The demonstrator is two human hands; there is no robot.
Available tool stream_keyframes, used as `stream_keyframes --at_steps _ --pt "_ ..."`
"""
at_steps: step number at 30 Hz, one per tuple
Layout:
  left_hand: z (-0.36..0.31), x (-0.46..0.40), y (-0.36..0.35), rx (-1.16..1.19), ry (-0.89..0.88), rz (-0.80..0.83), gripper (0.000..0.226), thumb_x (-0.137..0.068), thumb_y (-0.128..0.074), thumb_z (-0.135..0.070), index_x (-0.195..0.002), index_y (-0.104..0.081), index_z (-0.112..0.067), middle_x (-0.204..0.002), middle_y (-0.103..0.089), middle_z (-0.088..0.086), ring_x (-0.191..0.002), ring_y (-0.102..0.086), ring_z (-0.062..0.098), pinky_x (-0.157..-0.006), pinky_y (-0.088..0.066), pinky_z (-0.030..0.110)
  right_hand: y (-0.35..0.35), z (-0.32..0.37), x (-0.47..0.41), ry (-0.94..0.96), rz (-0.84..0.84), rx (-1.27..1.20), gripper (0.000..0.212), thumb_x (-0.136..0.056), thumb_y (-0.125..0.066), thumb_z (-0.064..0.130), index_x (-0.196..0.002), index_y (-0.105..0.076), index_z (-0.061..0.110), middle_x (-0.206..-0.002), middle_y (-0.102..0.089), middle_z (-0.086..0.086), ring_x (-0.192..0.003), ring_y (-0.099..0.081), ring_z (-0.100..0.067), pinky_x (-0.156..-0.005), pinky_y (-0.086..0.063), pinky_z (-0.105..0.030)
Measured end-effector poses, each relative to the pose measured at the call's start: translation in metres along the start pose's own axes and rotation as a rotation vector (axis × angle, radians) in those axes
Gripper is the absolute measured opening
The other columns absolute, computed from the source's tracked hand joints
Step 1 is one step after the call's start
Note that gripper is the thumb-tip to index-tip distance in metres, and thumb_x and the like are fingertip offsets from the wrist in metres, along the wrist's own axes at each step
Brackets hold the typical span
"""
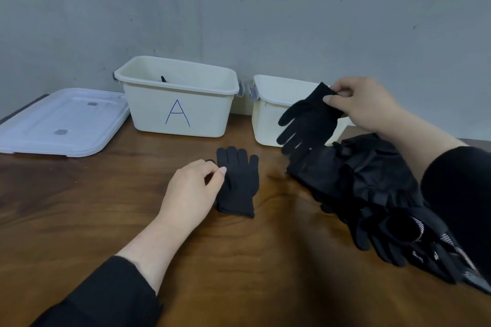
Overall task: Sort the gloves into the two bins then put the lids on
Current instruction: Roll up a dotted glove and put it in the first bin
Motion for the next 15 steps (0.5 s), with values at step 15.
stream_keyframes --at_steps 15 --pt "0.033 -0.001 0.039 0.151 0.223 -0.116 0.036 -0.101 -0.048 -0.039 -0.075 -0.063 -0.019 -0.069 -0.063 0.002 -0.067 -0.057 0.018 -0.062 -0.046 0.032 -0.046 0.077 0.026 0.099 0.506 -0.031 0.019 -0.102 -0.057 0.022 -0.101 -0.072 0.011 -0.095 -0.077 -0.008 -0.094 -0.071 -0.026 -0.082 -0.060 -0.036"
Point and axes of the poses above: each hand's wrist, its own x-axis away from the middle knuckle, its own y-axis out of the back of the hand, z = x × y, the point moved 7 cm from there along -x, towards the middle knuckle
